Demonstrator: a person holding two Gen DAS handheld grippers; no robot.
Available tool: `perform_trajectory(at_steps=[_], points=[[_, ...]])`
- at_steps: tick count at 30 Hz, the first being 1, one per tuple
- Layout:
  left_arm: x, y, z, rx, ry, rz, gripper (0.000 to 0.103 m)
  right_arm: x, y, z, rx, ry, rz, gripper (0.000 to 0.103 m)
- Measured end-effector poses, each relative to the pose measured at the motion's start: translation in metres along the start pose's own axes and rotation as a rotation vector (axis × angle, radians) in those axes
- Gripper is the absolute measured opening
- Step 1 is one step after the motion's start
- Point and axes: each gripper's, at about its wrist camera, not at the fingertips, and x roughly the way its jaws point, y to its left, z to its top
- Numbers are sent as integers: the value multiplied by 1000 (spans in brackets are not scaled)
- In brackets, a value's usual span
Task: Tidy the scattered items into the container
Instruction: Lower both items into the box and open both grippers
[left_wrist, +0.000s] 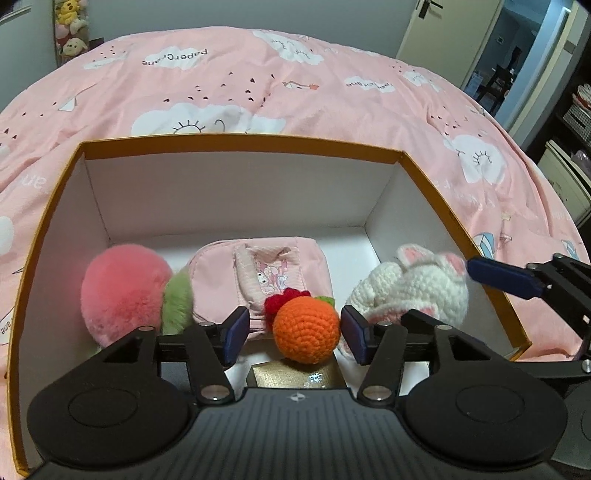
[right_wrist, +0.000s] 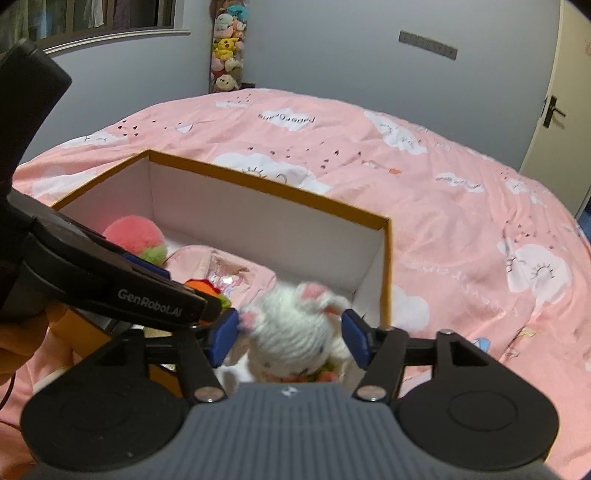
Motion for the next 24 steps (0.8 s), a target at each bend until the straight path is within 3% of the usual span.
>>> perform_trajectory(at_steps=[8,24], points=[[-14,-4,0,-2,-73,36,71,-10,-2,4,17,-45,-43,80],[-58,-18,5,59,-255,83,75,-36,-2,14,72,-141,-62,85]])
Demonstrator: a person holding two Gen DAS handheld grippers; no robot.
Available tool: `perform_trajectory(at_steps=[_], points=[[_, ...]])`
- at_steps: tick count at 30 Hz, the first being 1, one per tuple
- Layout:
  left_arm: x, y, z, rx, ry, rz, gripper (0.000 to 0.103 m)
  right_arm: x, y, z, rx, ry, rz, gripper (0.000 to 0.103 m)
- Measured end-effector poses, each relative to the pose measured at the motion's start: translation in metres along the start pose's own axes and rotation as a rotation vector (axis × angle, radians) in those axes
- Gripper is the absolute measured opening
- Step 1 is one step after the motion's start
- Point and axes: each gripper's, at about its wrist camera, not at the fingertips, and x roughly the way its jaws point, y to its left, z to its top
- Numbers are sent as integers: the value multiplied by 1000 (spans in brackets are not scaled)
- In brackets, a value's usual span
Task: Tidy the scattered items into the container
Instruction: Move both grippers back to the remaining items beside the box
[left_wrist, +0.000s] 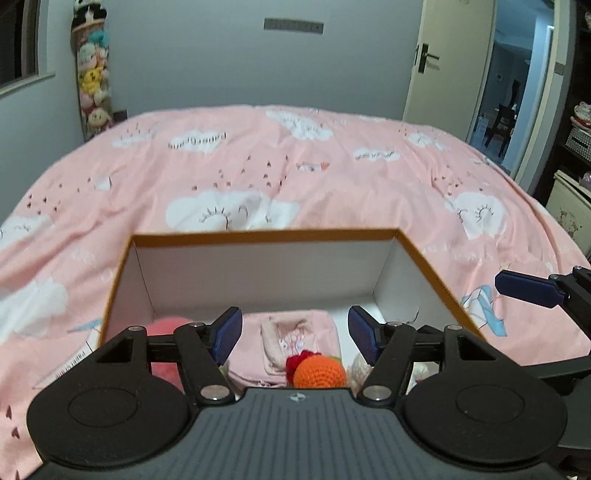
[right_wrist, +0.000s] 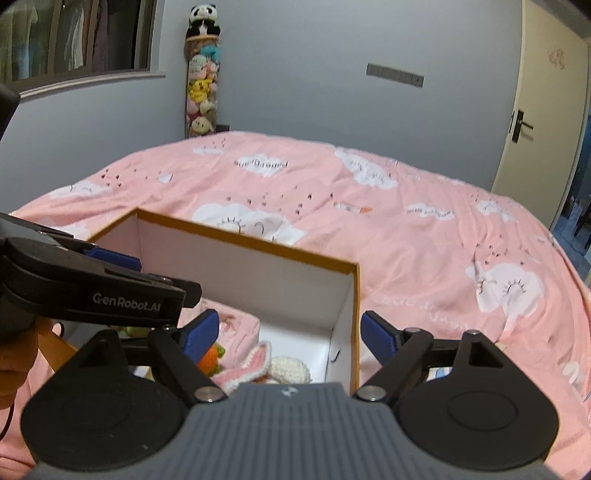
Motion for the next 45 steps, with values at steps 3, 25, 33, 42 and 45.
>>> perform_trajectory(at_steps=[3,25,33,42,45], points=[[-11,3,4,-12,-30,-10,77,-11,1,4,13,-42,-12,88],[-82,15,-30,47,-161,-82,79,-81,23,-25,87,-202,-51,96],[-87,23,-61,64,-127,-115,79,-86,23,-61,125,-144,-68,96],[-76,30,-93,93,-70,-146,79,-76,23,-94,165,-29,-83,96],[-72,29,-102,116,-56,-152,79,-72,25,-103,176,0,-82,96]])
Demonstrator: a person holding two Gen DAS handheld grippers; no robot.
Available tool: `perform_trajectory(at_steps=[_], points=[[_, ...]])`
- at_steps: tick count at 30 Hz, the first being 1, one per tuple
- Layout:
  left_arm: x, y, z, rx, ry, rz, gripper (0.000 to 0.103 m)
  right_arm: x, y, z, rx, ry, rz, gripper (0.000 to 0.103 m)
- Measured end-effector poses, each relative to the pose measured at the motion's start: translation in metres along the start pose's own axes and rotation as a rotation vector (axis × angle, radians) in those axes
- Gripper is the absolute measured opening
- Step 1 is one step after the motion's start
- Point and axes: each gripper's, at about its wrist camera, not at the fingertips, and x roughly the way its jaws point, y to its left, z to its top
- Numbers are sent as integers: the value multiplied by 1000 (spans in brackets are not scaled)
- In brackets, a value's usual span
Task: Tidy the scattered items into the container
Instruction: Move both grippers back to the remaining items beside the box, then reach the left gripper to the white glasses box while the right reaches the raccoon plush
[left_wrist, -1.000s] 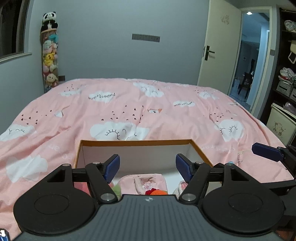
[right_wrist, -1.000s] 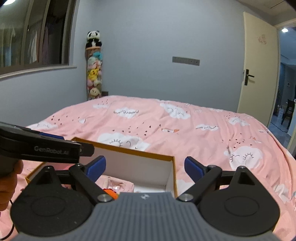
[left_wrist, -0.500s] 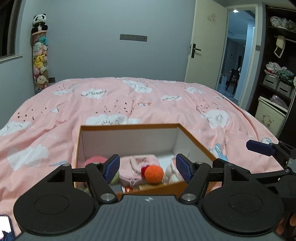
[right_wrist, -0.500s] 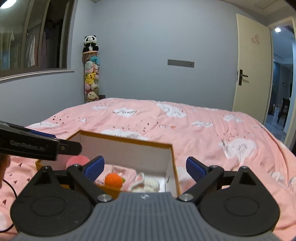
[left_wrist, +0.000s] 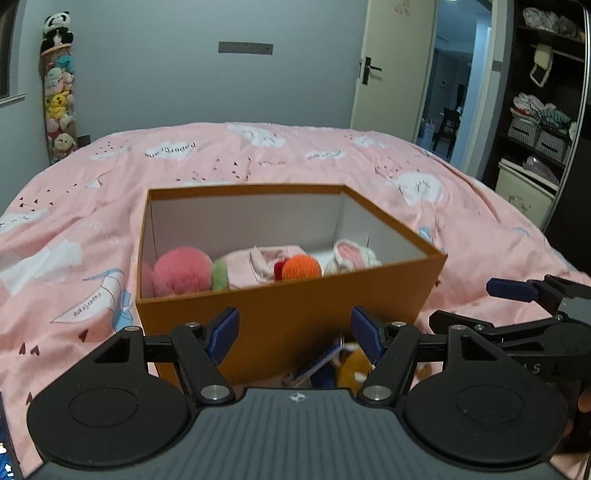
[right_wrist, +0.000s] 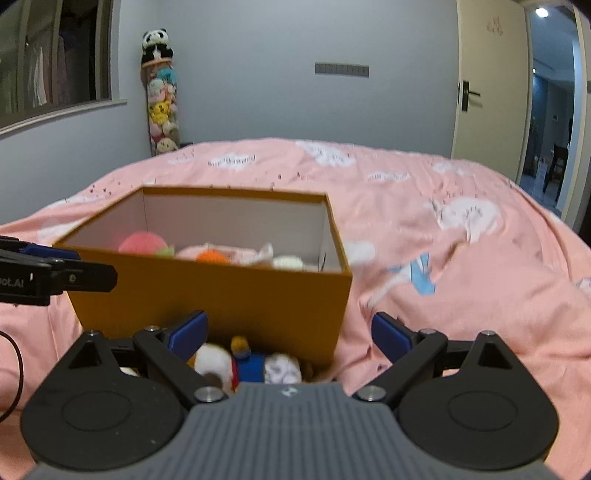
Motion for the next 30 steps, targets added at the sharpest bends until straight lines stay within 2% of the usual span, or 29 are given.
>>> perform_trajectory(at_steps=[6,9,11,13,19,22,26,28,30], points=[[11,-1,-11,5,59,-27,79,6,4,-6,-12,34,7,85],[18,-3,-16,19,111,-22,76,9,7,-11,-17,57,21,78],[23,-3,-20,23,149,-21,75,11,8,-13,-23,76,32,78],[27,-3,-24,27,189,-18,74,15,9,-14,-34,101,41,71],[27,0,-31,28,265,-29,73,19,14,-18,-65,151,67,68],[26,1,-31,17,295,-11,73,18,17,-20,-81,166,81,67],[27,15,-32,-91,363,15,73,18,19,-22,-94,179,80,67],[30,26,-33,-195,422,39,73,18,19,-23,-93,180,80,67],[33,37,-37,-304,462,6,73,18,18,-22,-92,180,80,67]])
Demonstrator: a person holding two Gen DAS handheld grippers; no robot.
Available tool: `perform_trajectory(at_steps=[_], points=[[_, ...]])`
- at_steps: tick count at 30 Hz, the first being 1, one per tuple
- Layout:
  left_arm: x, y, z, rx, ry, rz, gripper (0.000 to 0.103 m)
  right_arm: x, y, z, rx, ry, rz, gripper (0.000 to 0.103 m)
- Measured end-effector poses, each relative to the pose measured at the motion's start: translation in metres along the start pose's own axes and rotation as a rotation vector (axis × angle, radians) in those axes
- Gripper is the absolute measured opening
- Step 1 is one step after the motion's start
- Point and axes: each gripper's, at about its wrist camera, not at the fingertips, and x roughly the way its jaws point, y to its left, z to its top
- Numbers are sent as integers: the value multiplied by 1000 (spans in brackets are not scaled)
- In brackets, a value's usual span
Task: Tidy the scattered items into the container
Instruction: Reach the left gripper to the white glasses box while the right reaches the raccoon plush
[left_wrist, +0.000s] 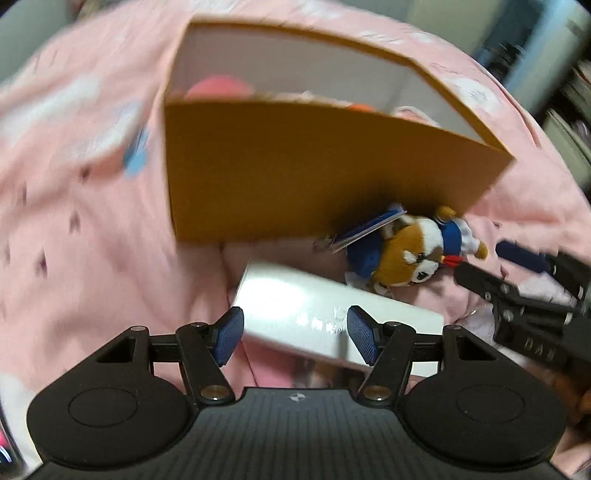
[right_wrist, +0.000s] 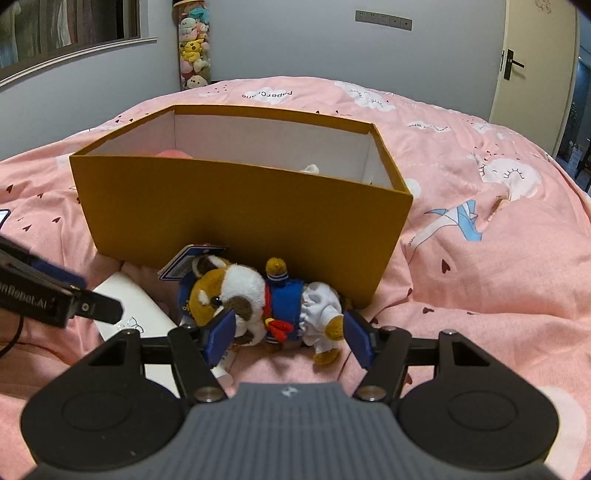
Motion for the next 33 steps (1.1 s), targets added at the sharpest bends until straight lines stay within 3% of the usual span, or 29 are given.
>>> perform_trajectory(at_steps=[10,22,30,33], points=[[24,26,-1,-236,87,-108,73,1,0,2,-5,0,3,67],[56,32,-1,-372,133,-264,79,3,0,1,-3,5,6,68],[47,32,-1,-365,92,-271,55,3,3,4,-36,7,41,68],[40,25,0,-327,68,-255,53,2,8,7,-94,7,59,68]])
